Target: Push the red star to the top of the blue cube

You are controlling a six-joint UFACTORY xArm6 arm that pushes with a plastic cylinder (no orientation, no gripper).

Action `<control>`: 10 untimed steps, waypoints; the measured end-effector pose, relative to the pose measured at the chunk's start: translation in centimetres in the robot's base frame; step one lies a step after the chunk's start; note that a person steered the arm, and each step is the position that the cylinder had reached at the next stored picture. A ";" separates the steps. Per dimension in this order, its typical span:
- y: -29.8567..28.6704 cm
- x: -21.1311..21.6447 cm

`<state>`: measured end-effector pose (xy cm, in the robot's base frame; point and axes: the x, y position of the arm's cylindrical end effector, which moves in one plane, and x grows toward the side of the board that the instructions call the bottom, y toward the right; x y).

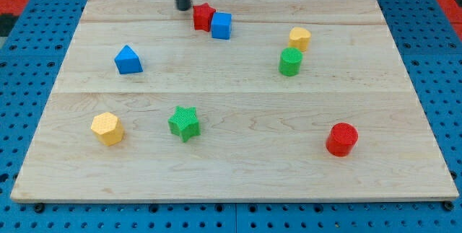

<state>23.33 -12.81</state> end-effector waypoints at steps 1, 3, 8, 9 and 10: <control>-1.2 5.5; 2.6 6.3; 9.2 -1.4; 6.4 -0.1; 8.1 0.1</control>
<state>23.45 -4.69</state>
